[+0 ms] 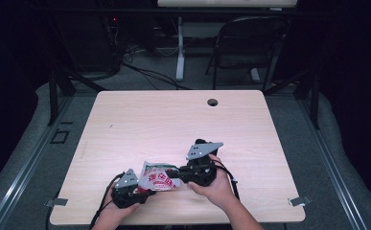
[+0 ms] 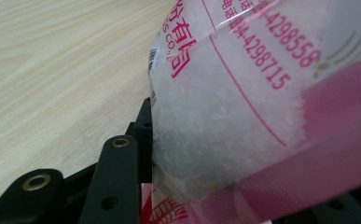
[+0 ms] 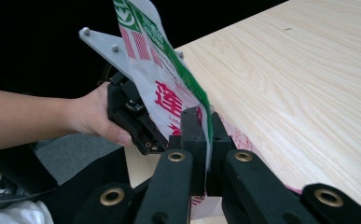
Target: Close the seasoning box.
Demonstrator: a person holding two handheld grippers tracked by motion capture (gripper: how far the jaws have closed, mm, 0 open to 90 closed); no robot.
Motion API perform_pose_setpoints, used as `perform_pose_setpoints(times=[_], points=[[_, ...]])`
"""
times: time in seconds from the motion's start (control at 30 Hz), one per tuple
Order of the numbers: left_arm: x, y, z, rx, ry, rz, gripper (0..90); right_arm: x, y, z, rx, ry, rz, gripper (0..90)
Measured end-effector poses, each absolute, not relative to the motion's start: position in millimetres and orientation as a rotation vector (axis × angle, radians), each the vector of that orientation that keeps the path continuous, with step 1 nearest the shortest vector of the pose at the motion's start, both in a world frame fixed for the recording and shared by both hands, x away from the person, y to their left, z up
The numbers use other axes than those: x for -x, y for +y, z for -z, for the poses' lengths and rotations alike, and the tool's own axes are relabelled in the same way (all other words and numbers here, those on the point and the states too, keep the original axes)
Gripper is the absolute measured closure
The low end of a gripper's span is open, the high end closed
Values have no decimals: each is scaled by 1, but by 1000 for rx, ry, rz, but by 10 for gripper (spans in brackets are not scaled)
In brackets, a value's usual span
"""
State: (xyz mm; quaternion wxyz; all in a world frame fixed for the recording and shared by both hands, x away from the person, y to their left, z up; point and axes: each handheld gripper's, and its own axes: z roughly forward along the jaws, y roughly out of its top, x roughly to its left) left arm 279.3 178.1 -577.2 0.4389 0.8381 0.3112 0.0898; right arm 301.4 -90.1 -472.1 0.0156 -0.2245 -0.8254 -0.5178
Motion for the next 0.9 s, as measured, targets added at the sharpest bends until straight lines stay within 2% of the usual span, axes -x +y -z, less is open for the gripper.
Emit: perform_pose_setpoints(times=[0.47,0.9], points=[[-281,174,569,-2099,796,-324,627,-303,-93,471,788,-2594,1620,900],[-283,165,556,-2122,798,-480,637,-305,-99,465,868,-2581,1643,899]])
